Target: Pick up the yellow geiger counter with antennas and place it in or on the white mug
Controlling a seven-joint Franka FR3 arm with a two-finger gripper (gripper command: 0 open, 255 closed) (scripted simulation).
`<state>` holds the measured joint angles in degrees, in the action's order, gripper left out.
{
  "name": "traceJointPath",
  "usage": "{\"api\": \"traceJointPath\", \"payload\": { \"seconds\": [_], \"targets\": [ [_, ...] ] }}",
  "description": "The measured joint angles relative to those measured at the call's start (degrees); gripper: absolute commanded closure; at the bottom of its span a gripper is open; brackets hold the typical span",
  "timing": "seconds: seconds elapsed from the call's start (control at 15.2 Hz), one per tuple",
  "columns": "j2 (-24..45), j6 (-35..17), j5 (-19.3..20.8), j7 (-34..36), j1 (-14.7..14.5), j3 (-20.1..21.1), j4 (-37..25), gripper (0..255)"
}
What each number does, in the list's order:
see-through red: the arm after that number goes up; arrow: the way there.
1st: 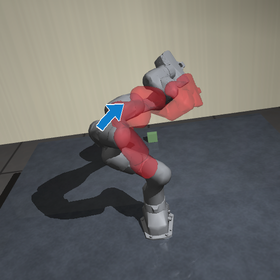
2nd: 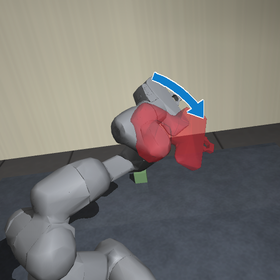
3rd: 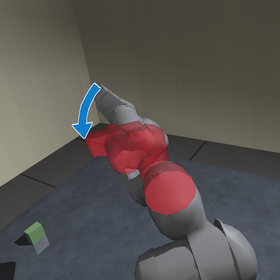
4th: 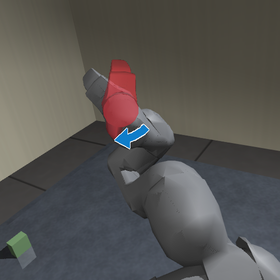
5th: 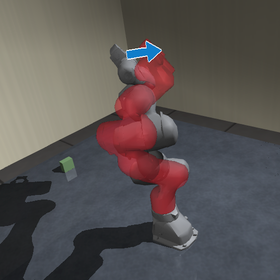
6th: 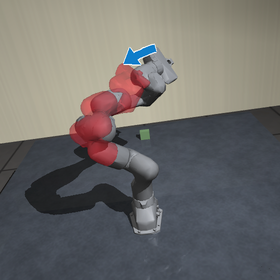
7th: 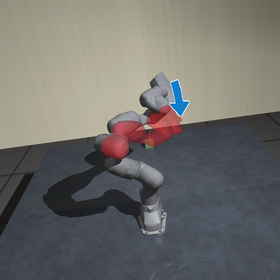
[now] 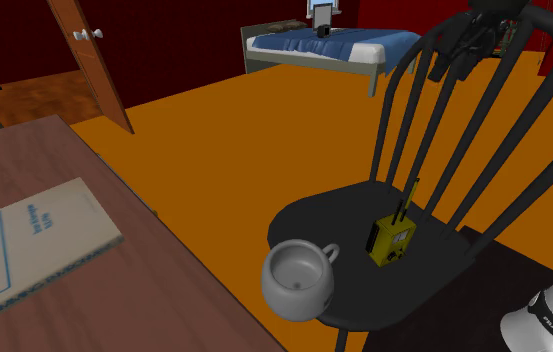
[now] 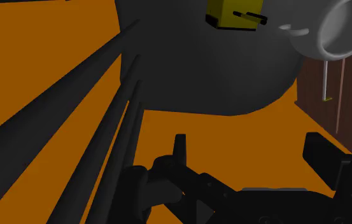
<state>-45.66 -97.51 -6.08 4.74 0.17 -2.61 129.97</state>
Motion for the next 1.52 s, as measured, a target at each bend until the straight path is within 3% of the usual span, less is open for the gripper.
{"api": "traceJointPath", "payload": {
  "seconds": [0.59,1.19,1.52],
  "targets": [
    [9.5,0.0,1.3,-7.0,-5.7,4.1,0.8,0],
    [18.9,-1.2,3.7,-15.4,-12.5,10.0,5.9,0],
    [20.3,-3.3,4.0,-16.6,-13.5,10.9,8.5,0]
  ]
}}
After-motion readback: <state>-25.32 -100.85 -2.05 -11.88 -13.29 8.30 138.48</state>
